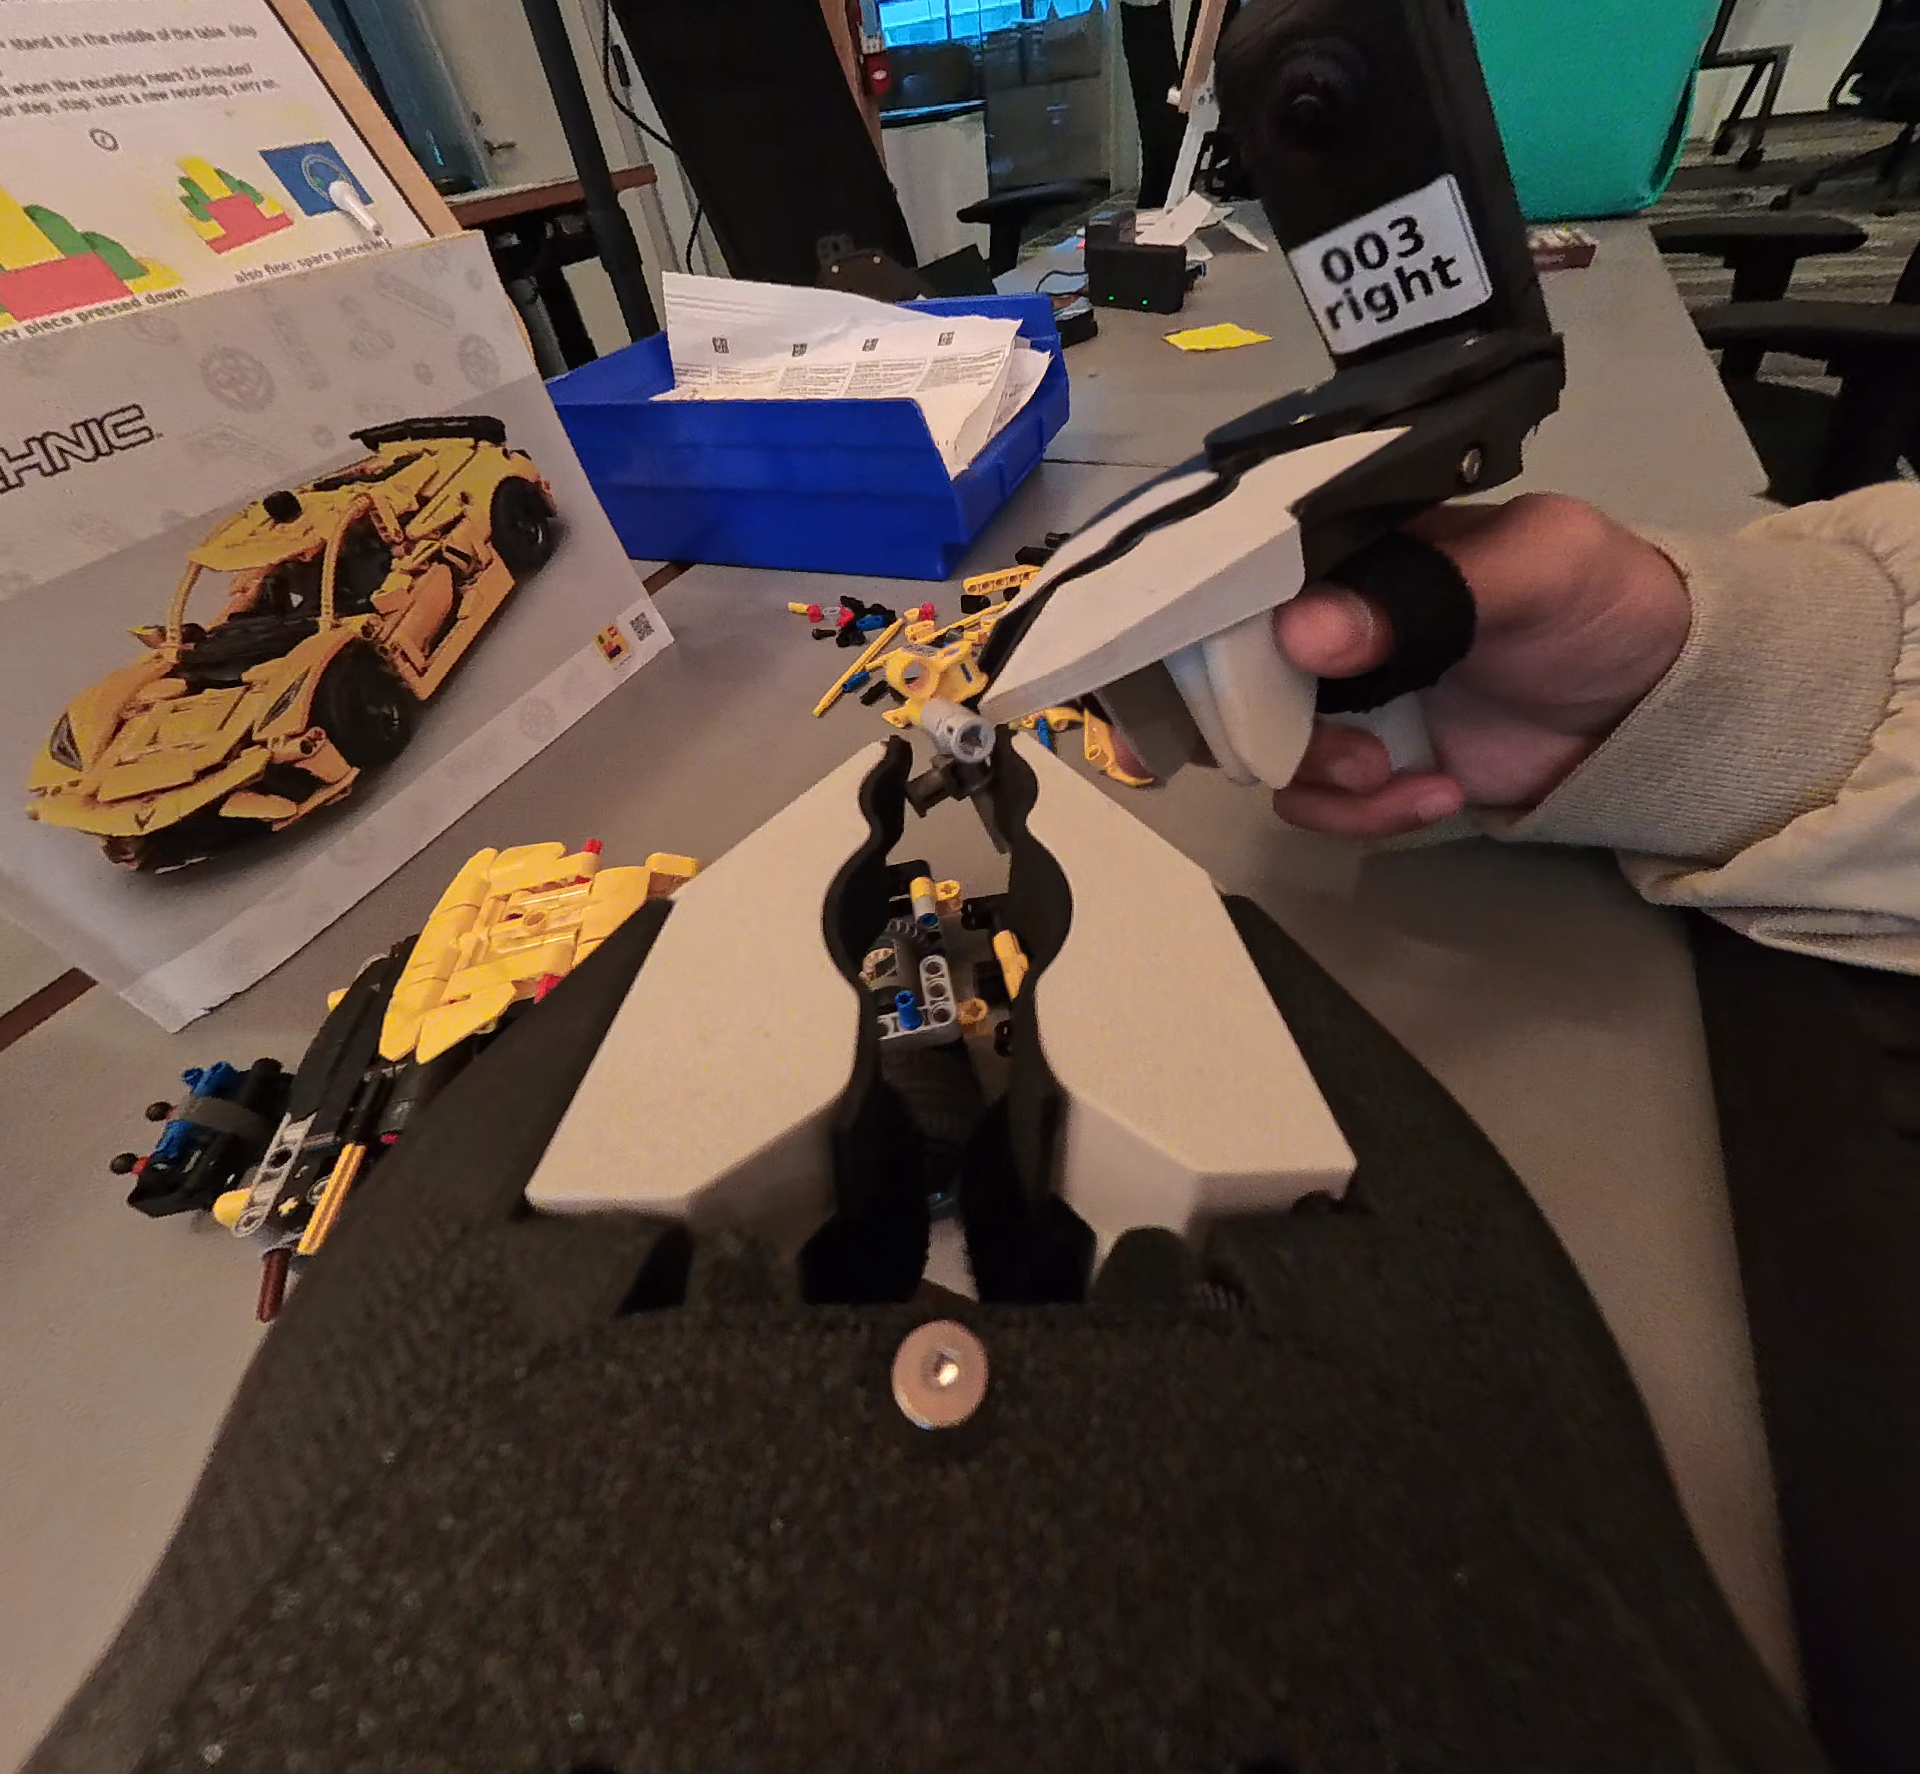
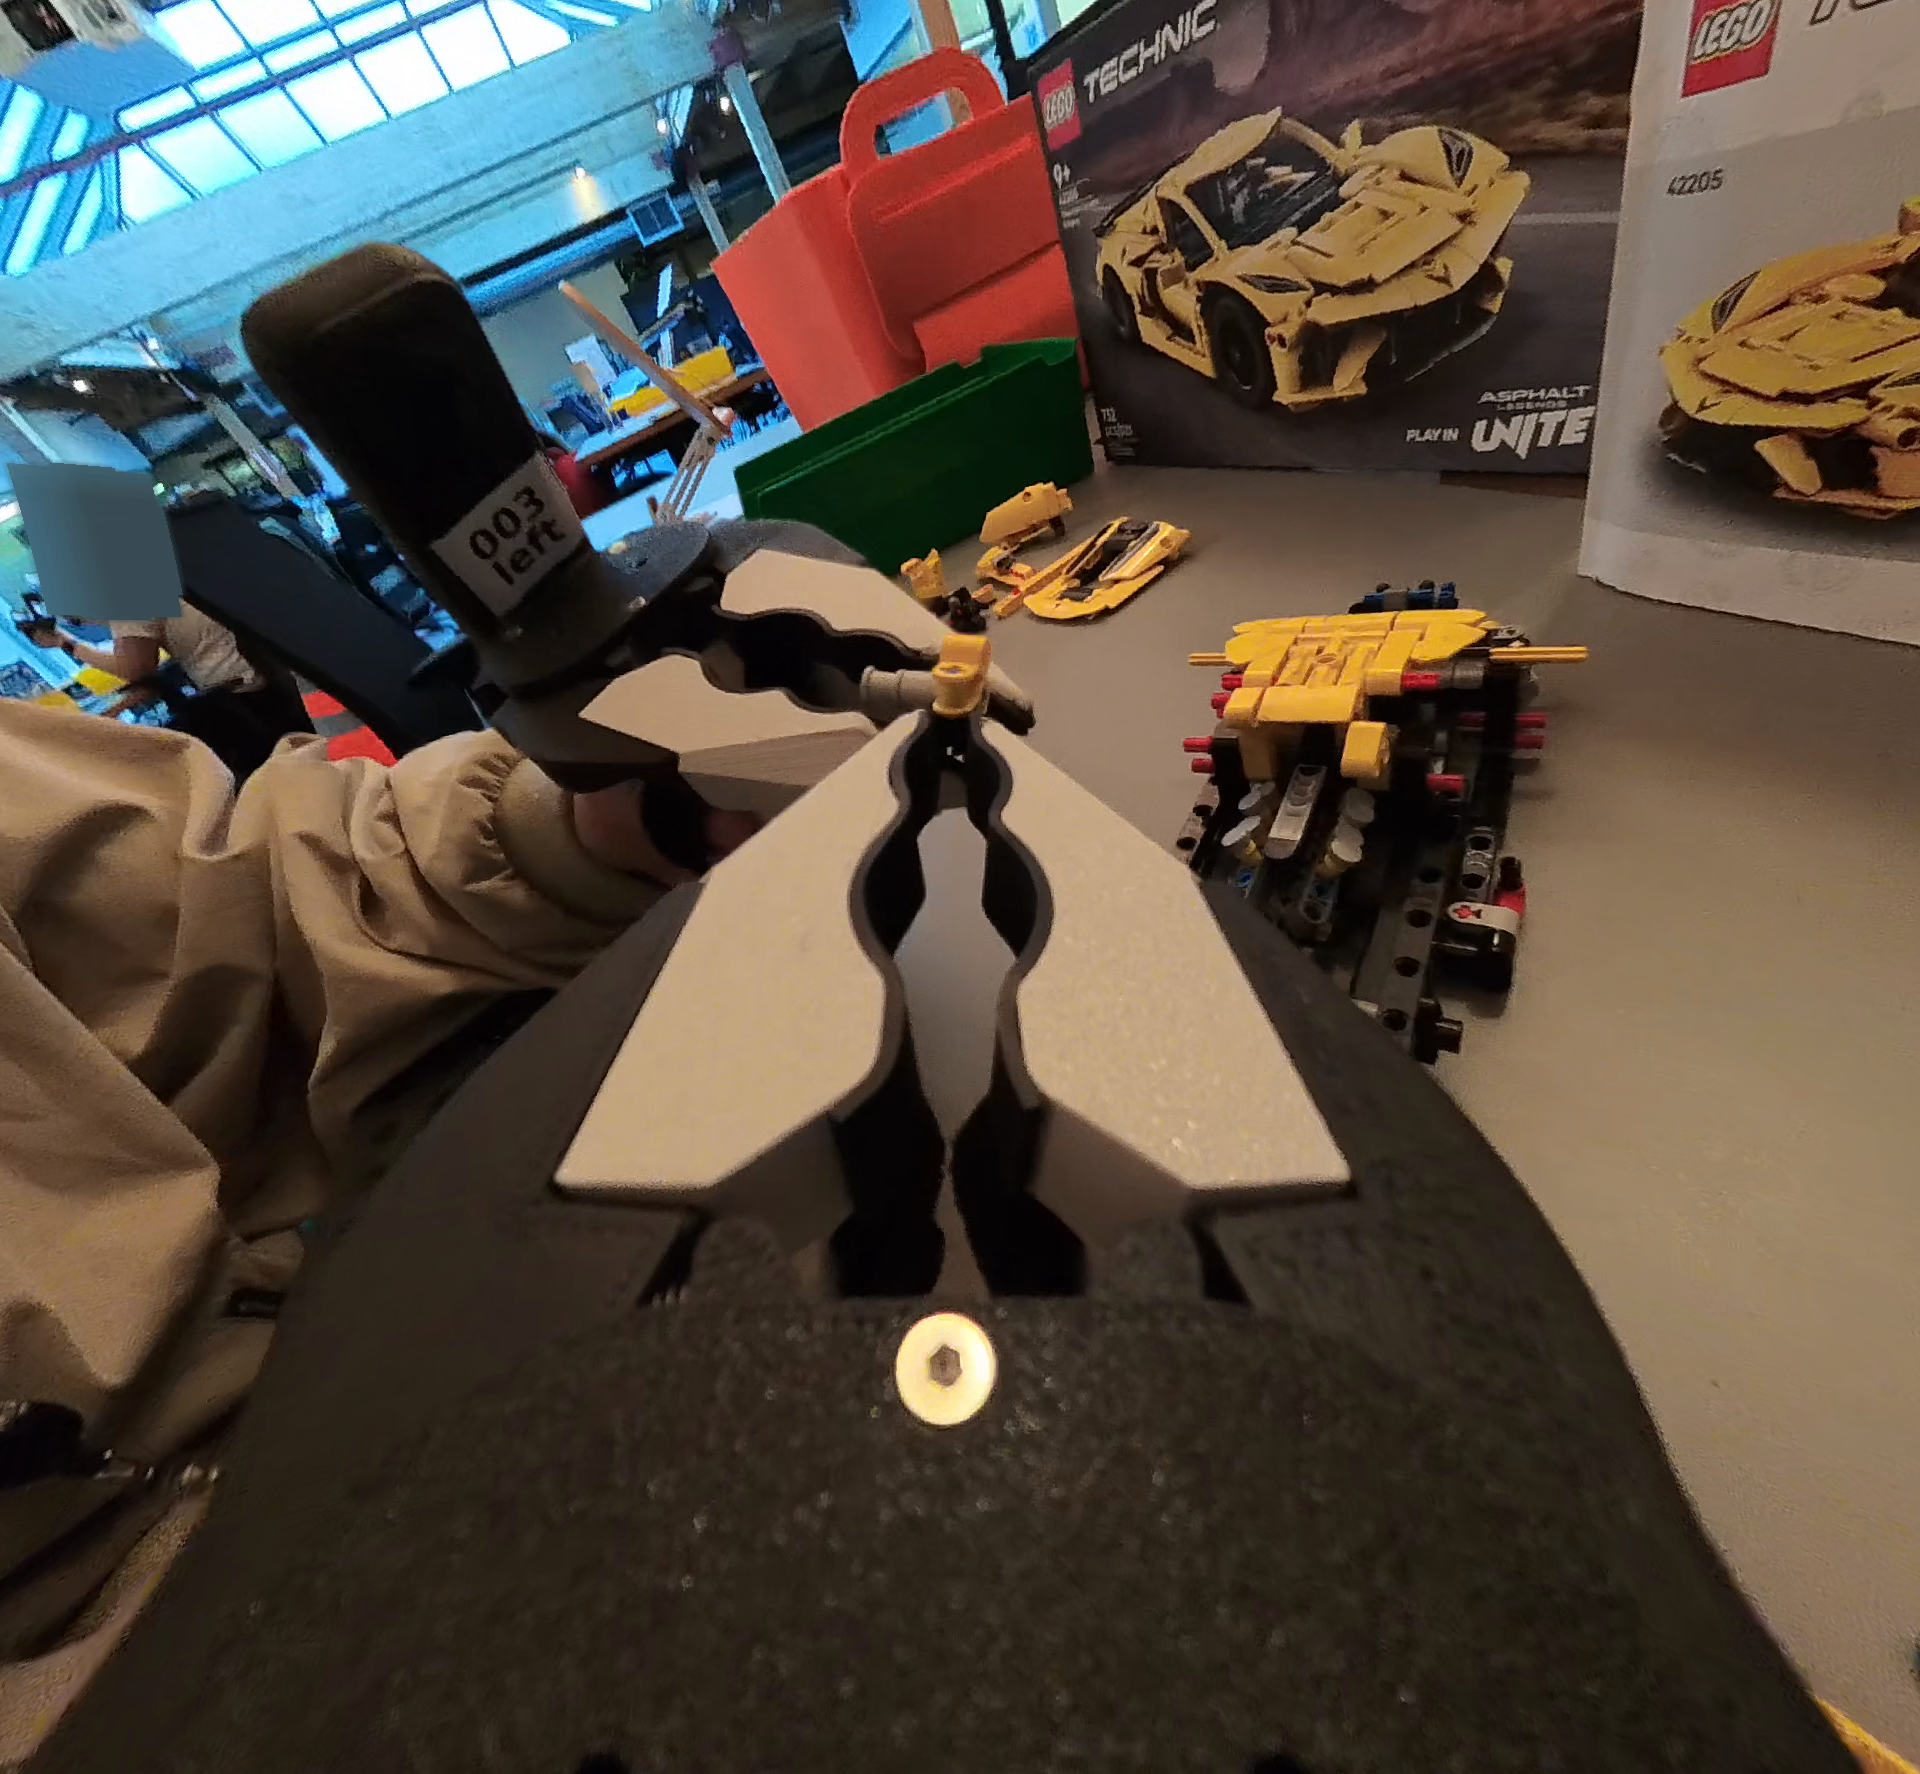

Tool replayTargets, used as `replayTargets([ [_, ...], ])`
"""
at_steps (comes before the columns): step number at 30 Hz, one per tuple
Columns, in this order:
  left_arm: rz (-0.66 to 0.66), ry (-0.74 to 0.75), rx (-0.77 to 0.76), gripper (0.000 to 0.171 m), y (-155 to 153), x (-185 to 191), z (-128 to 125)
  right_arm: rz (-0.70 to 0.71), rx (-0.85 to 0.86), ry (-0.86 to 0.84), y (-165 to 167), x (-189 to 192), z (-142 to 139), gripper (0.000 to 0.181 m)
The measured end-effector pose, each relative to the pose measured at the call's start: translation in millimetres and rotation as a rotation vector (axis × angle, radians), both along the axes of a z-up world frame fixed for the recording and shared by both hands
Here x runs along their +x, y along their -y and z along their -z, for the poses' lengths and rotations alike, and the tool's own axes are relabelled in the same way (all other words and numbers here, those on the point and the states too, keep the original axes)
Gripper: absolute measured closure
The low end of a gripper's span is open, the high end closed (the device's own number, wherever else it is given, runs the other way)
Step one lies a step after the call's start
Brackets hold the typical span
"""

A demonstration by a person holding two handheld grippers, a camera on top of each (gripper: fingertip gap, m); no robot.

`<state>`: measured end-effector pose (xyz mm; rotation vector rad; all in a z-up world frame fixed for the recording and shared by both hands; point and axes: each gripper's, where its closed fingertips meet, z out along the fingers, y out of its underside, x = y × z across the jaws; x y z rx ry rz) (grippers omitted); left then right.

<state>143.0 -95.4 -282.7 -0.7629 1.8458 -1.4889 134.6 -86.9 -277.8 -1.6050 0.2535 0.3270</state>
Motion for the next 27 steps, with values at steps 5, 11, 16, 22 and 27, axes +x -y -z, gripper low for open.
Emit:
replayTargets([
  [5,0.048,-0.042,-0.043,0.156,4.1,1.1,3.4,0.029,-0.065,0.084,4.5,4.3,3.5,0.179],
  [11,0.033,-0.197,-0.061,0.147,-5.7,6.5,21.0,0.291,-0.32,0.551,15.0,33.2,20.5,0.18],
  [16,0.035,-0.215,-0.123,0.157,-7.7,7.5,16.2,0.334,-0.421,0.898,8.7,25.3,23.5,0.179],
  [22,0.082,-0.254,-0.094,0.165,-6.7,1.4,21.2,0.291,-0.424,1.126,1.3,13.0,24.1,0.179],
  [27,0.141,-0.296,-0.071,0.159,-5.1,-5.8,26.6,0.26,-0.404,1.156,-0.8,7.6,25.0,0.179],
])
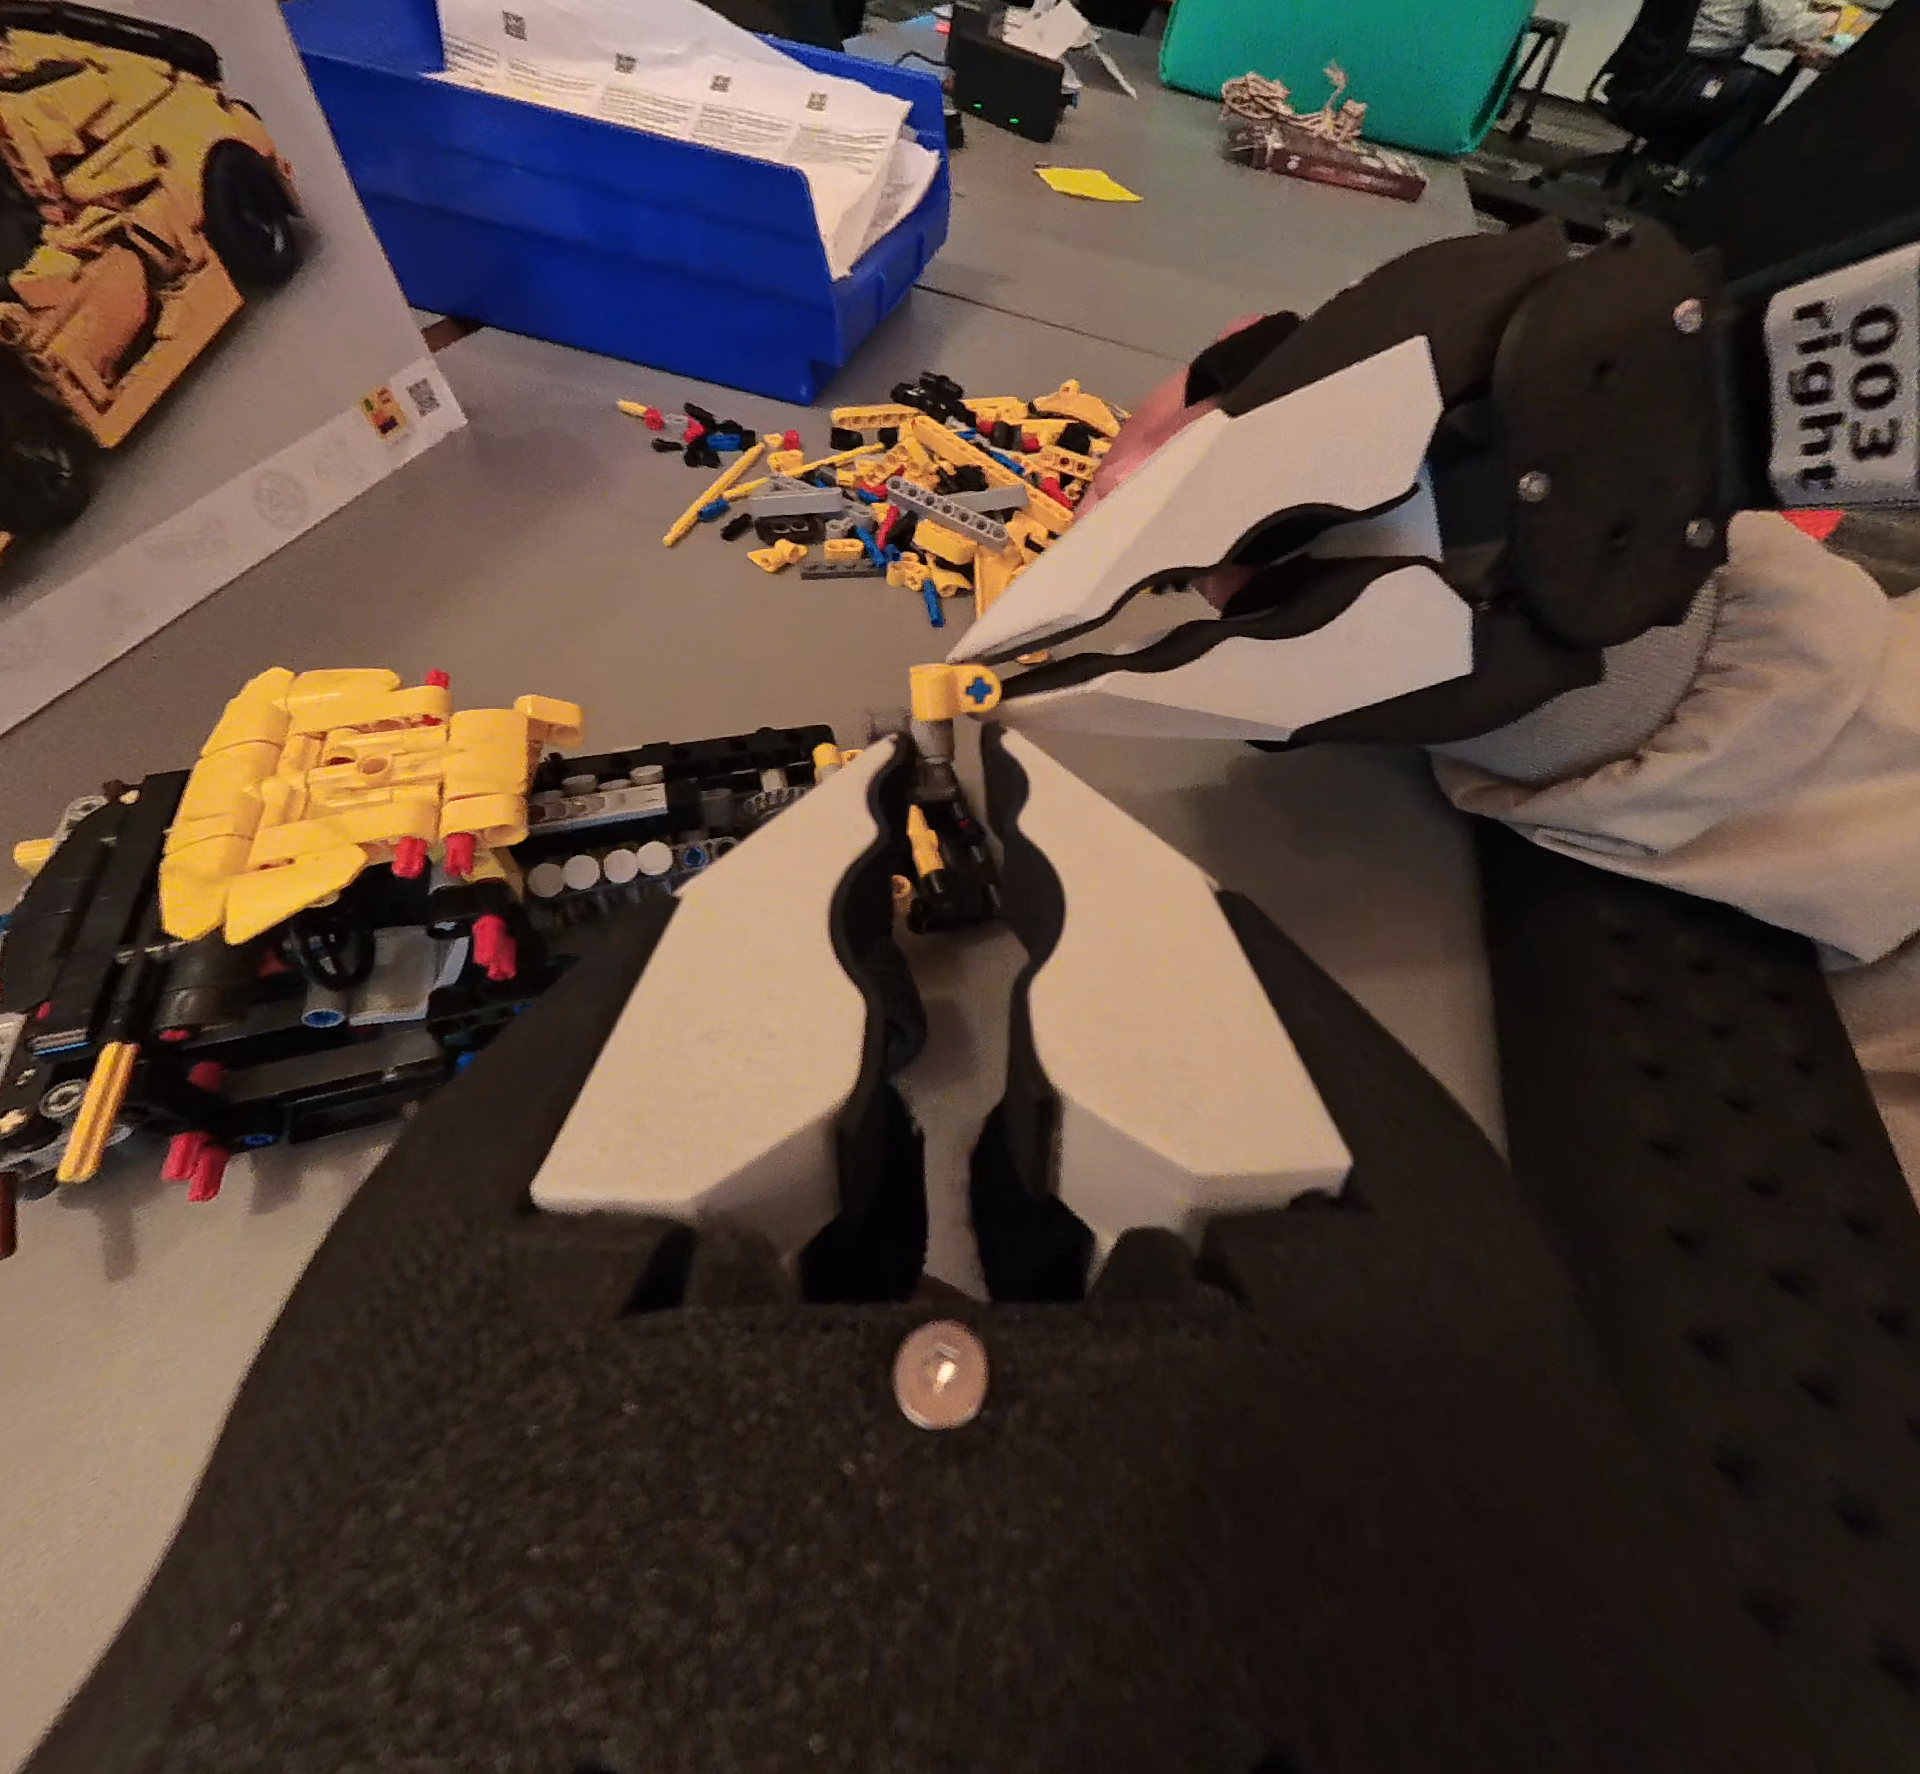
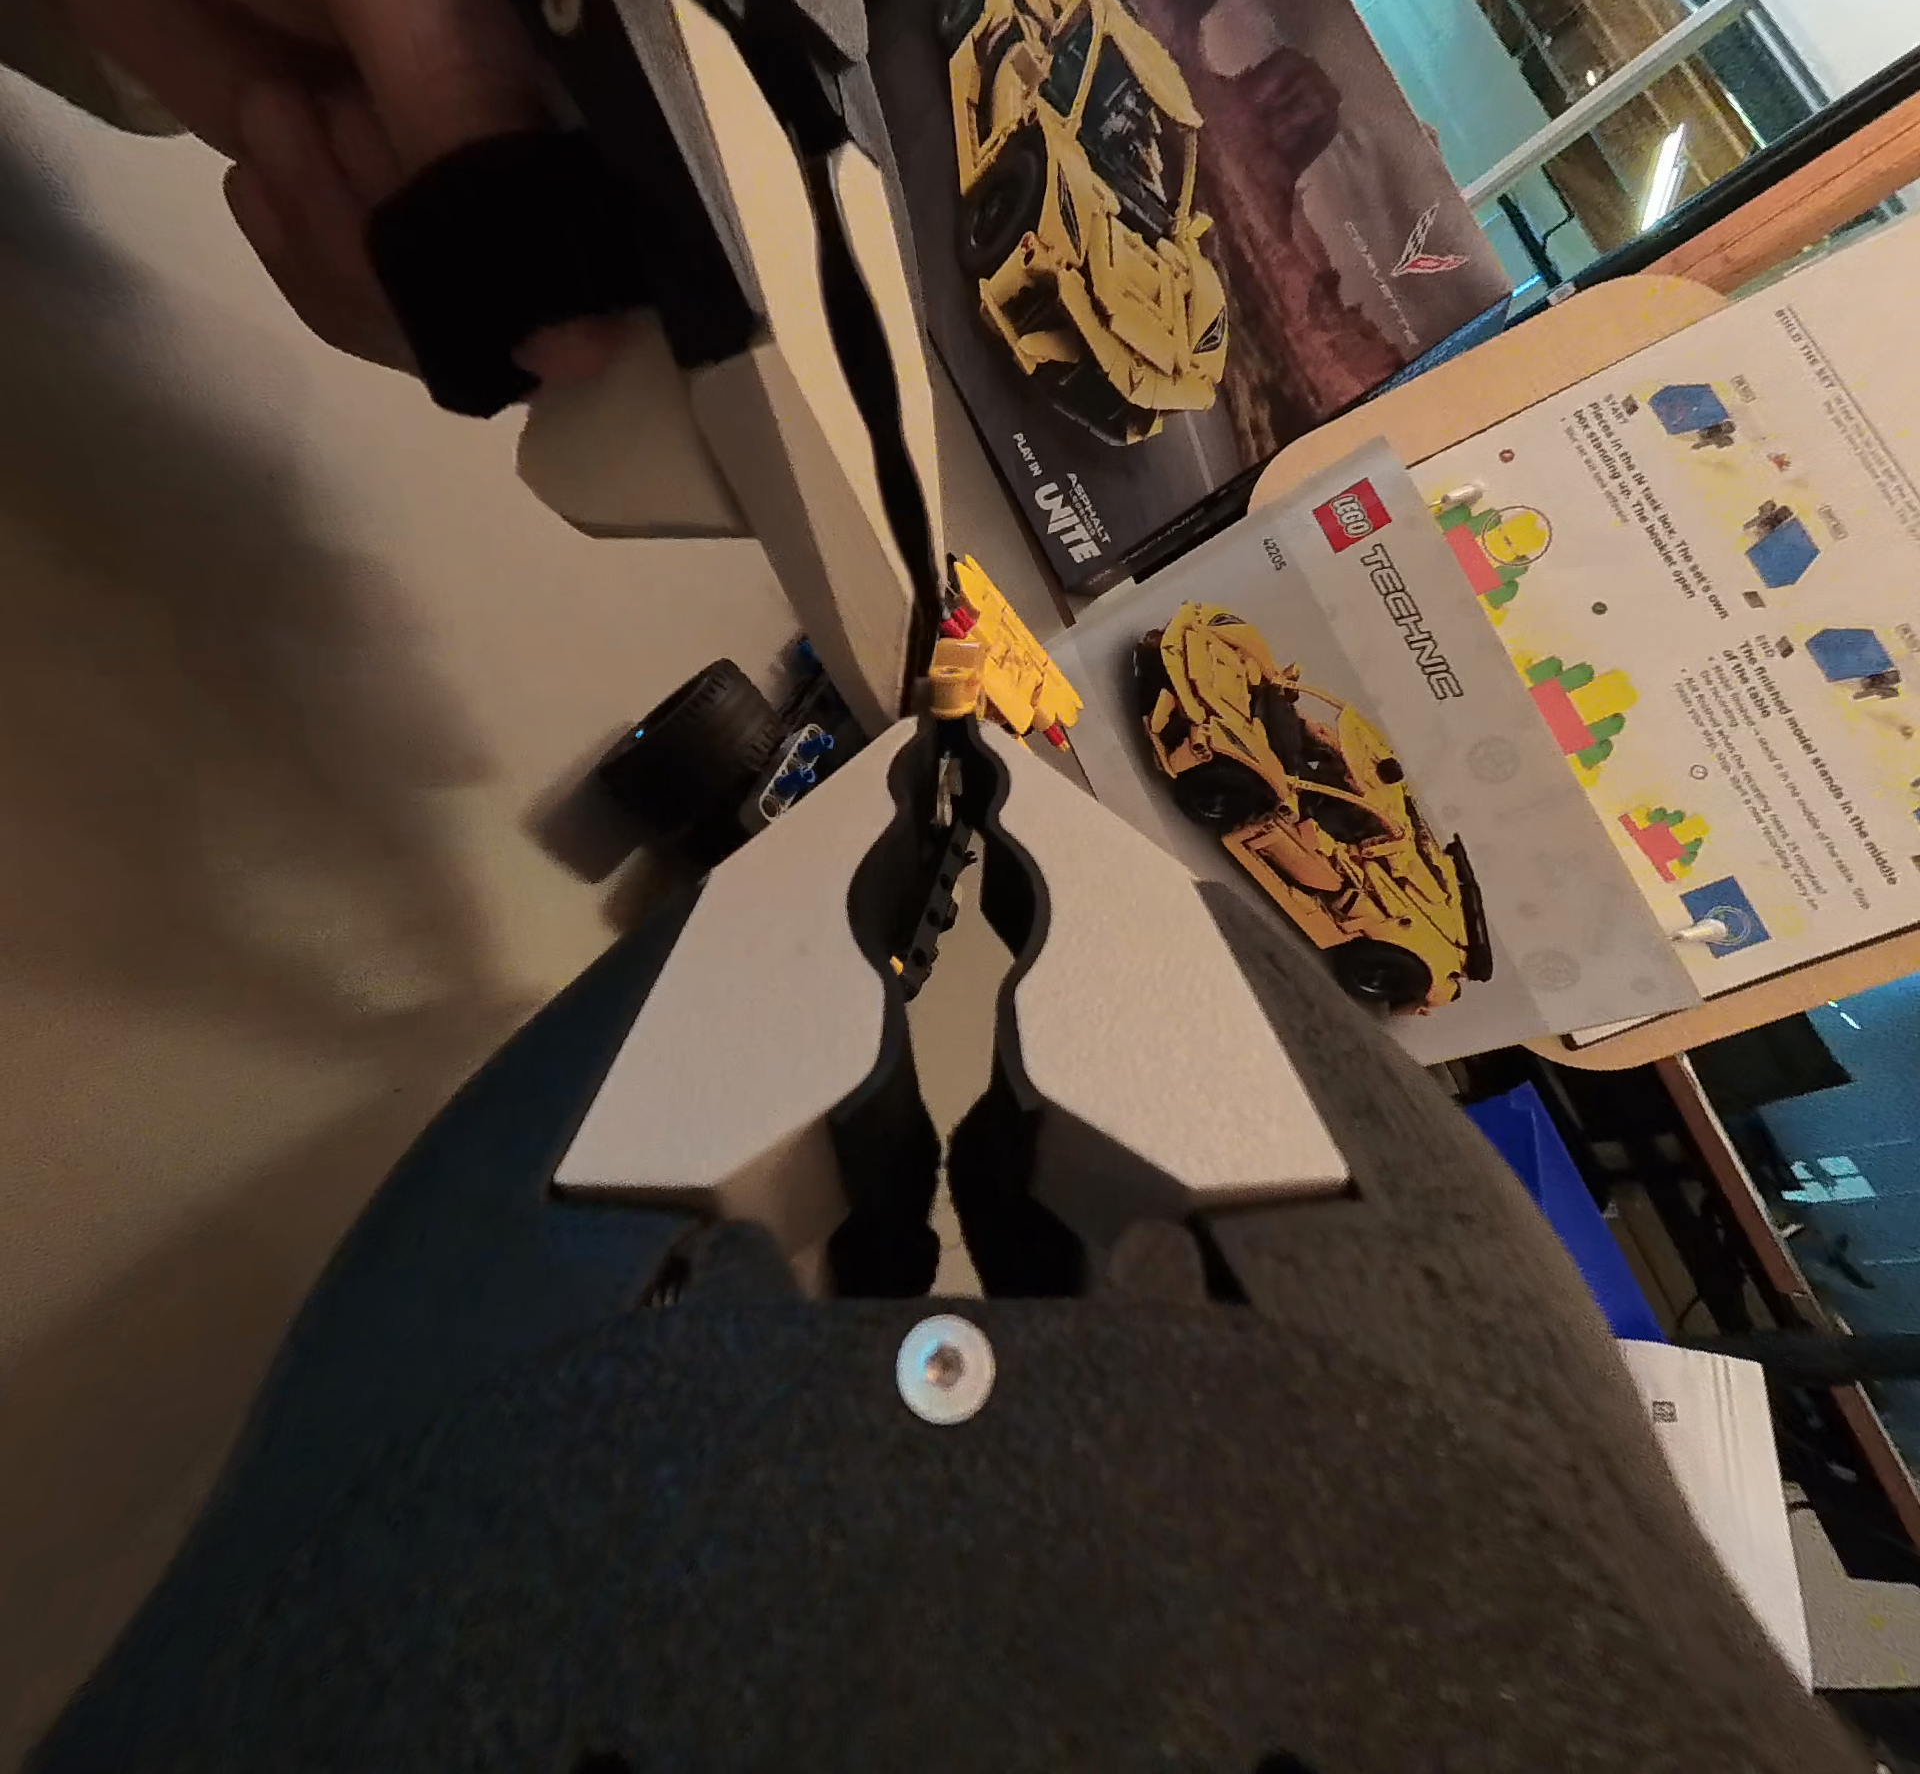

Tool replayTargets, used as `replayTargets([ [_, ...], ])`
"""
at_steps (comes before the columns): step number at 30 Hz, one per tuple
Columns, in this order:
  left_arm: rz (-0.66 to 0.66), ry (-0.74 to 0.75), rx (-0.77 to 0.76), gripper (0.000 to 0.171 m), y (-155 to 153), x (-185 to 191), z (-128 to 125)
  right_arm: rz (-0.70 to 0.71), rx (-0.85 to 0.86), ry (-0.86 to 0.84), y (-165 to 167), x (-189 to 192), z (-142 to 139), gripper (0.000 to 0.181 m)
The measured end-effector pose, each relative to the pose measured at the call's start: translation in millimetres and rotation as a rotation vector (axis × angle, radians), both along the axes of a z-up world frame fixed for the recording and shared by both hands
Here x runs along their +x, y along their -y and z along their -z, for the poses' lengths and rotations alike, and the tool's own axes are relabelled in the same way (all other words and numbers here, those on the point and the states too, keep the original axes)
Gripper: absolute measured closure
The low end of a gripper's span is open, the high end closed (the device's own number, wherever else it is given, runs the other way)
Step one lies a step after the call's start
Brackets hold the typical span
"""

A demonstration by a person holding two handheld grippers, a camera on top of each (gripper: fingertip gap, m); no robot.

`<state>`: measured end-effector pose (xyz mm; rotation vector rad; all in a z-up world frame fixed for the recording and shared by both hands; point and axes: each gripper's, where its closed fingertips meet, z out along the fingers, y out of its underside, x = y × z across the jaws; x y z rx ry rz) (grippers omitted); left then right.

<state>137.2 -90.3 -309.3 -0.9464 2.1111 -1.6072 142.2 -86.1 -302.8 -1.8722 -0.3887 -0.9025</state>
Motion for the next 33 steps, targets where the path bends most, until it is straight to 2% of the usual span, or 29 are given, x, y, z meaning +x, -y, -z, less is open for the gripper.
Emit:
replayTargets([
  [3,-0.006,0.015,0.009,0.163,-1.1,1.0,0.3,-0.012,0.004,-0.007,-0.4,-2.1,-0.1,0.179],
  [7,-0.035,0.086,0.099,0.166,-1.9,4.1,4.4,0.005,-0.02,-0.008,-0.2,-0.1,4.6,0.179],
  [11,-0.06,0.052,-0.06,0.168,-2.0,4.7,-10.6,0.037,0.034,-0.041,2.0,5.3,-4.2,0.18],
  [19,-0.031,-0.118,-0.381,0.168,-5.2,7.9,-17.8,0.075,0.064,-0.153,0.2,12.3,-4.5,0.179],
  [20,-0.026,-0.111,-0.377,0.167,-5.1,7.3,-18.5,0.066,0.081,-0.186,0.0,11.1,-5.4,0.179],
  [22,-0.016,-0.048,-0.241,0.166,-1.4,3.7,-15.9,-0.005,0.105,-0.281,2.3,6.0,-4.2,0.18],
  [24,-0.044,-0.001,-0.108,0.165,-0.2,5.0,-10.0,0.013,0.054,-0.225,7.4,9.5,3.1,0.179],
  [25,-0.082,0.021,-0.08,0.159,-3.3,8.1,-9.1,0.051,0.004,-0.168,9.4,13.6,8.4,0.179],
  [26,-0.084,0.01,-0.08,0.143,-3.7,8.8,-7.3,0.055,-0.016,-0.116,8.2,12.4,8.9,0.18],
  [28,-0.049,-0.063,-0.169,0.132,-0.5,7.9,-8.8,0.083,-0.048,-0.013,5.6,10.8,6.9,0.179],
  [30,-0.041,-0.063,-0.212,0.132,-1.4,8.0,-14.1,0.087,-0.07,0.054,3.1,7.1,6.9,0.179],
  [32,-0.036,-0.044,-0.207,0.15,-3.0,6.6,-16.9,0.087,-0.089,0.09,1.2,4.1,8.5,0.179],
  [33,-0.034,-0.034,-0.203,0.152,-2.9,5.8,-18.3,0.082,-0.083,0.103,-0.2,1.9,7.0,0.179],
])
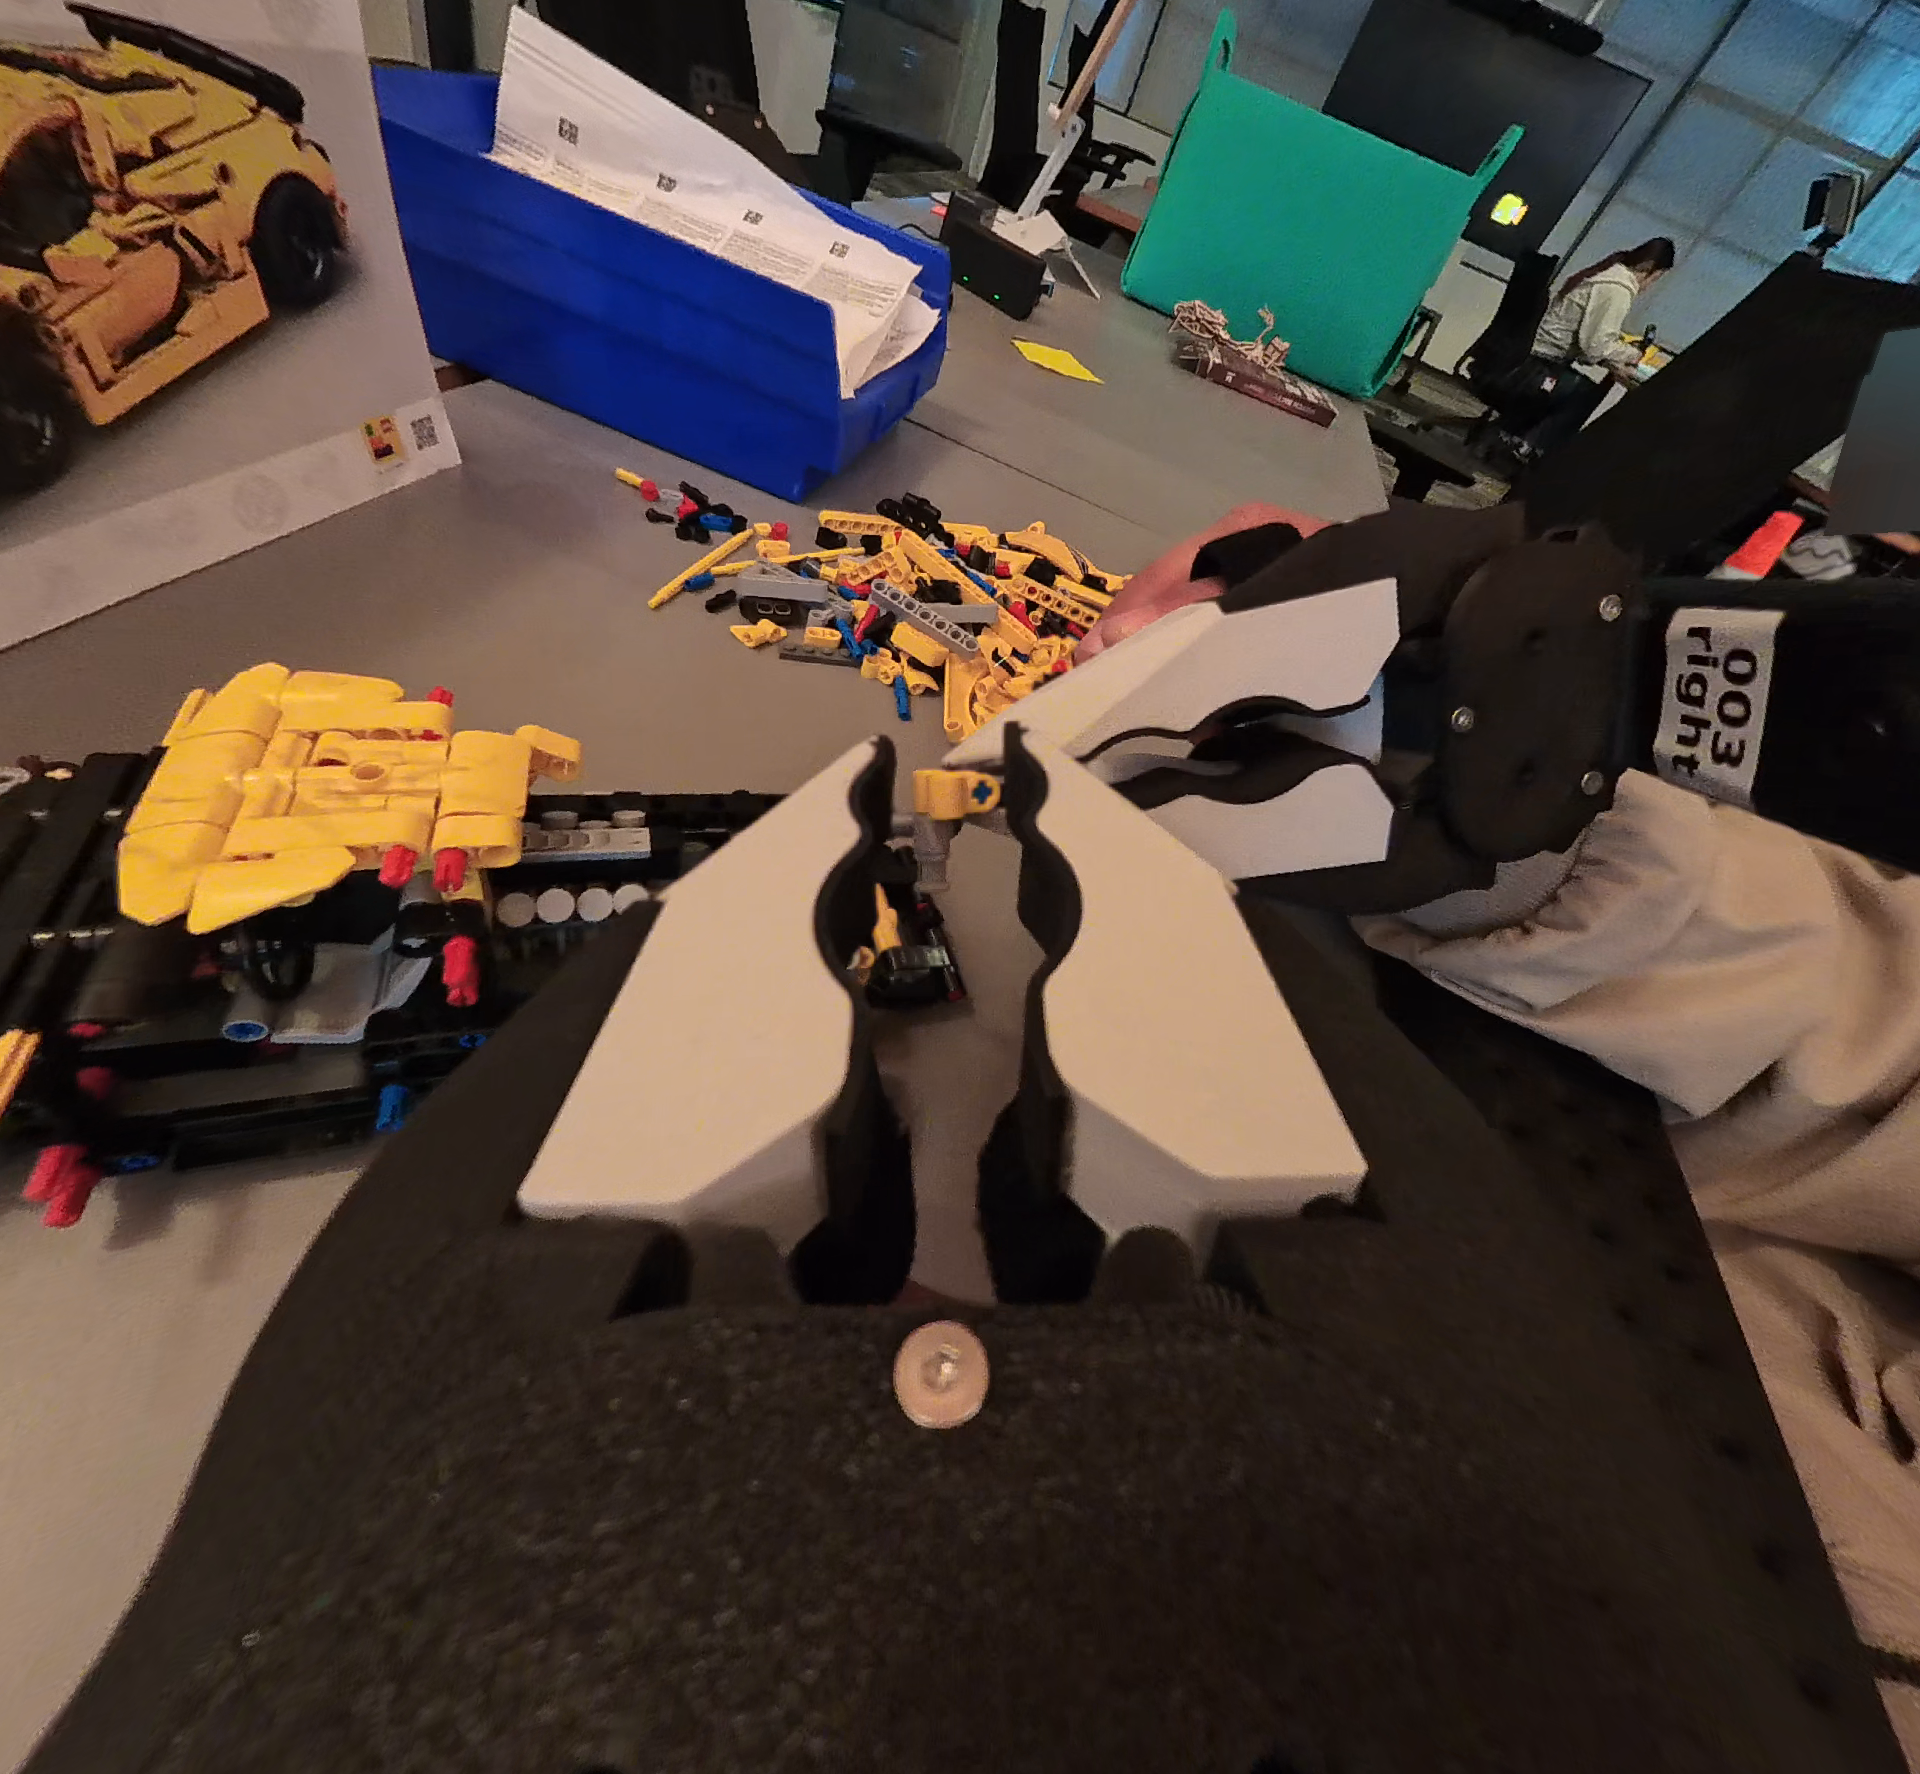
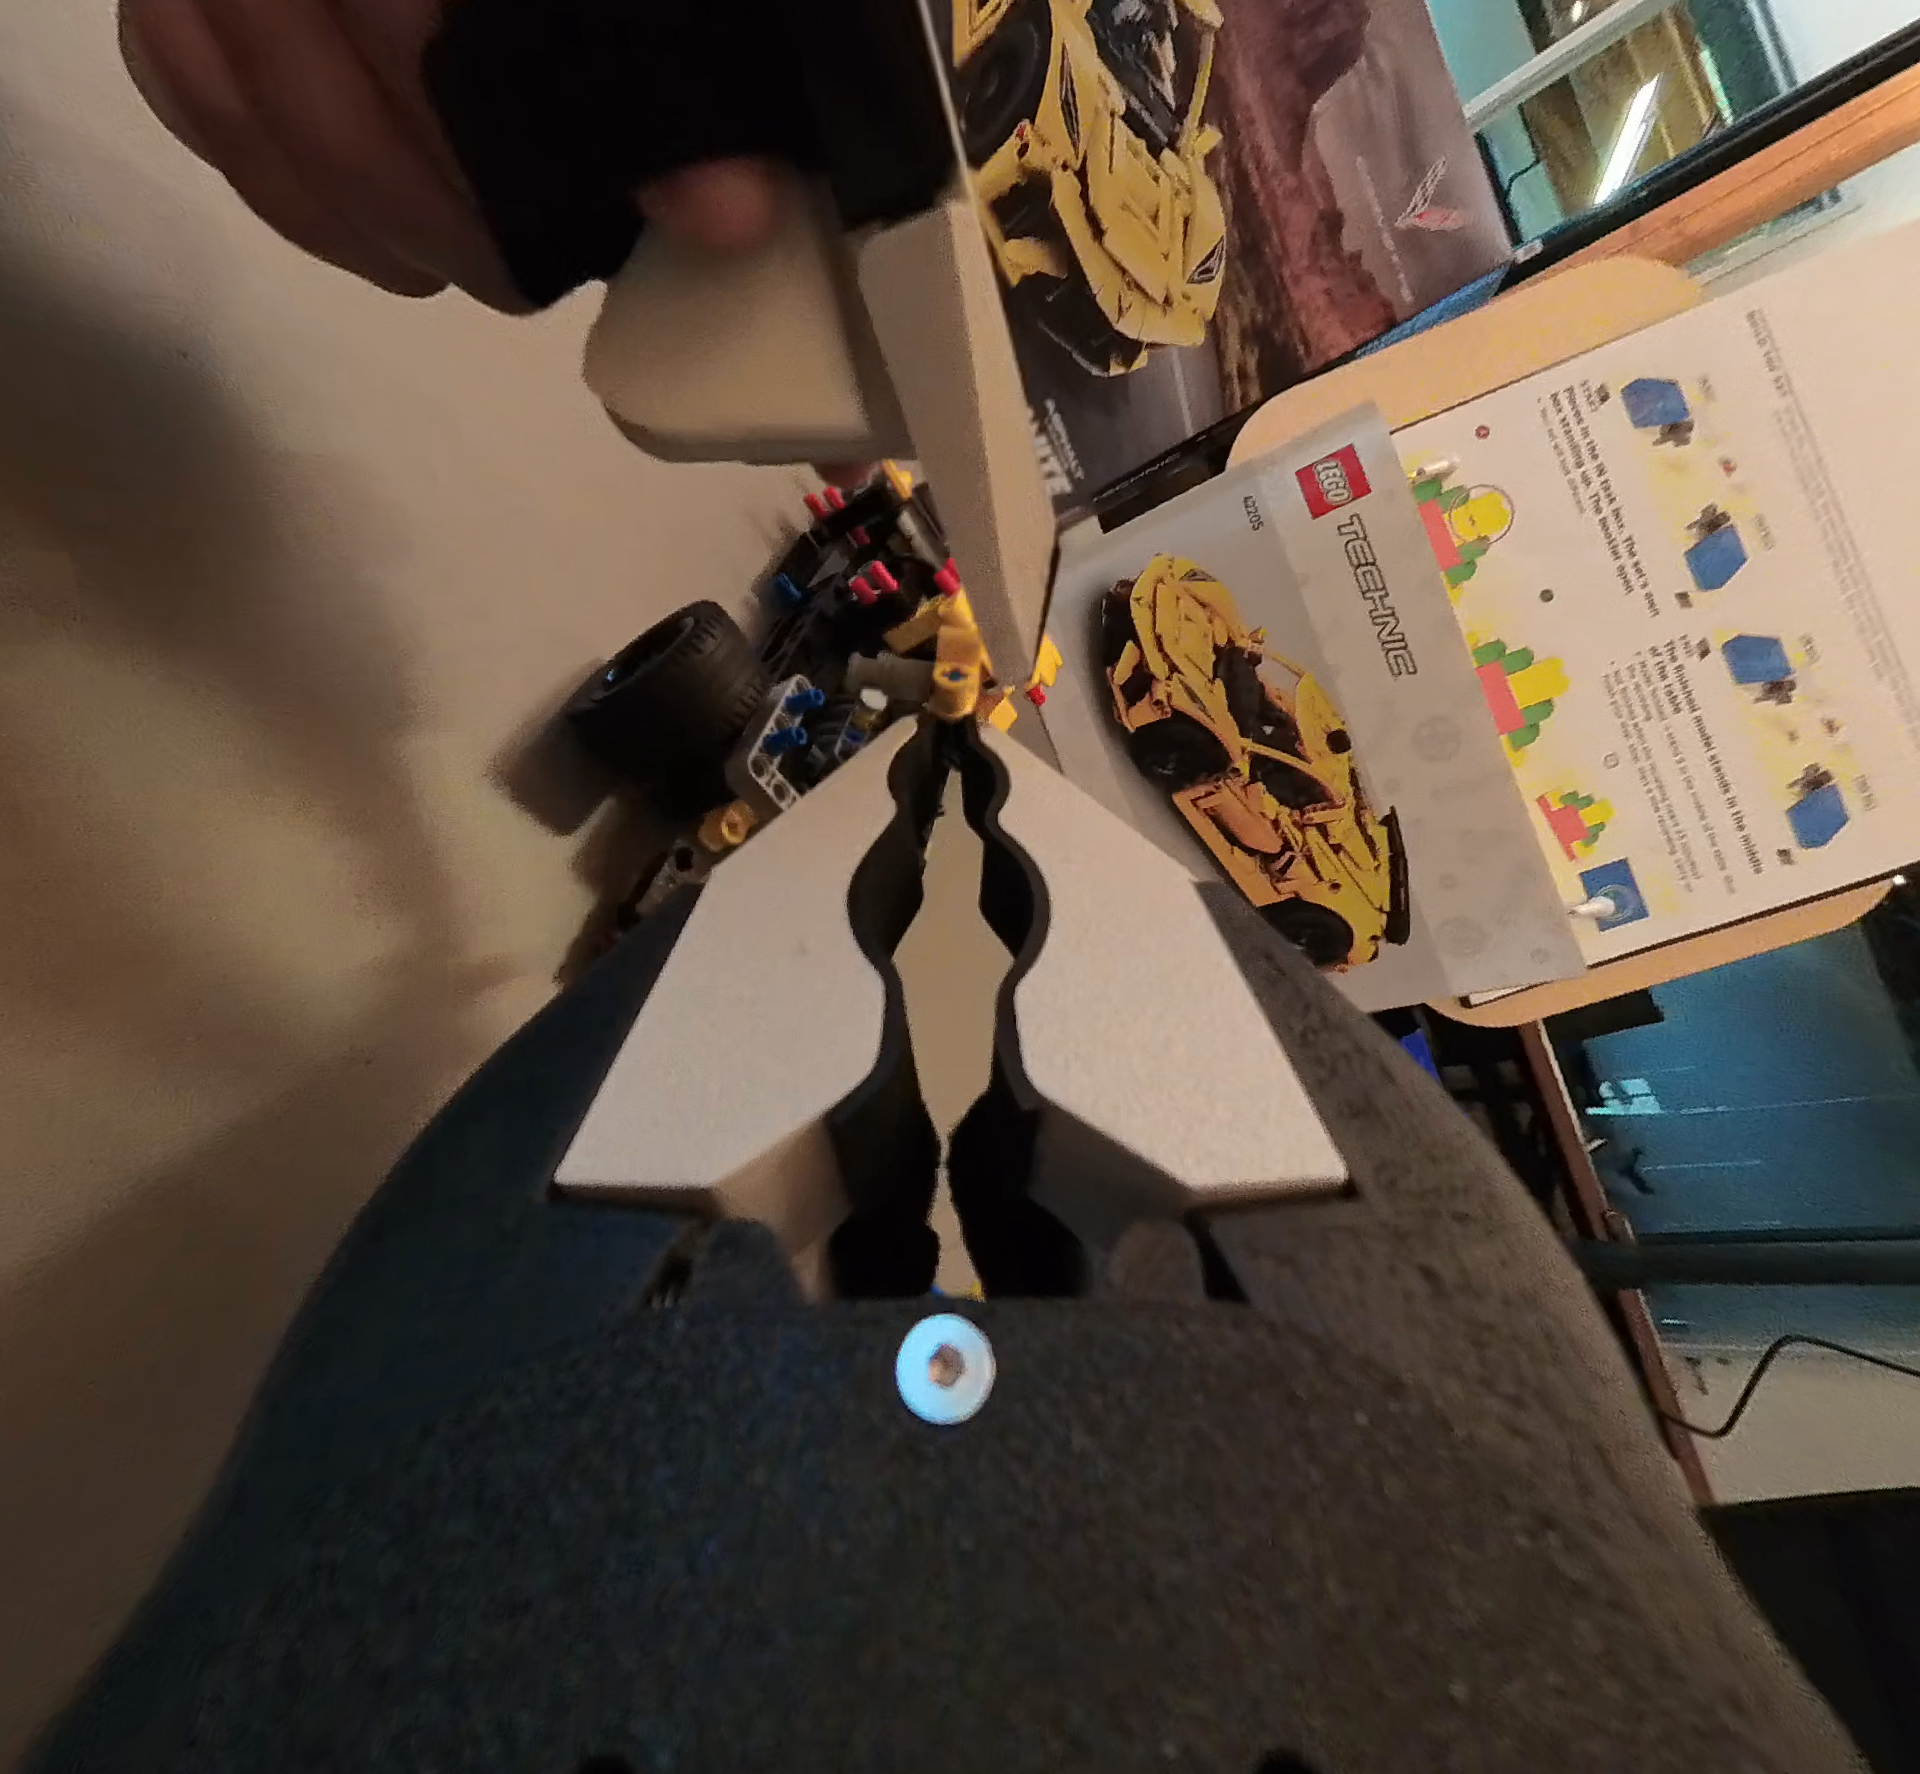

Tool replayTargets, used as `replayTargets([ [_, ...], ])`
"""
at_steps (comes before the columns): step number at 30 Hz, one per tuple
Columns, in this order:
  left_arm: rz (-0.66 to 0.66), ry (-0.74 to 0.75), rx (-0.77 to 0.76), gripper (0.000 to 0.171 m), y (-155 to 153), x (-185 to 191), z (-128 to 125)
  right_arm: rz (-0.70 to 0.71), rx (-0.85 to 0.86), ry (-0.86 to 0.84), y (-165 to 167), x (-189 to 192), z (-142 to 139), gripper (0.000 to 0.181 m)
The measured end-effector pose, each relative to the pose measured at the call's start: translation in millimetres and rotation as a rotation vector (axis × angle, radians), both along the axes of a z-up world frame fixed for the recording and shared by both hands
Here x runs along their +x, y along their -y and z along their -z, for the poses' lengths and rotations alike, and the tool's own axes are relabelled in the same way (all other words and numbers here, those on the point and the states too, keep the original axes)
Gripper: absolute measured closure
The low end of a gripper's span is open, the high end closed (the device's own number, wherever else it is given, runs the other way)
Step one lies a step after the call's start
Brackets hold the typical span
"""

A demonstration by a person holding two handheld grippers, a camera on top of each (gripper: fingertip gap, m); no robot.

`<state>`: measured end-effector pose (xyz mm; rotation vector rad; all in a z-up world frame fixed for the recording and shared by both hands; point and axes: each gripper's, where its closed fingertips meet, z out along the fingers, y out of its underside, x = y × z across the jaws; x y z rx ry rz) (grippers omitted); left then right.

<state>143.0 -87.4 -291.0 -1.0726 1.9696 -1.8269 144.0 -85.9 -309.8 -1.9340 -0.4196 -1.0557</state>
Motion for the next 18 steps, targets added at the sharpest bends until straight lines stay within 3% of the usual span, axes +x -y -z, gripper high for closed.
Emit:
replayTargets([
  [5,-0.008,0.002,0.102,0.149,-0.2,-0.3,9.3,0.018,-0.014,0.019,-1.3,1.9,0.7,0.179],
  [13,0.044,-0.008,0.099,0.156,2.7,-6.7,12.5,0.021,-0.048,0.09,0.0,-2.8,-0.2,0.179],
  [16,0.103,0.002,0.031,0.157,2.9,-13.8,4.2,-0.032,0.018,0.106,-0.2,-10.7,-9.9,0.179],
  [18,0.175,-0.008,-0.136,0.157,0.6,-20.9,-16.0,-0.094,0.206,0.032,-1.5,-19.8,-30.4,0.179],
])
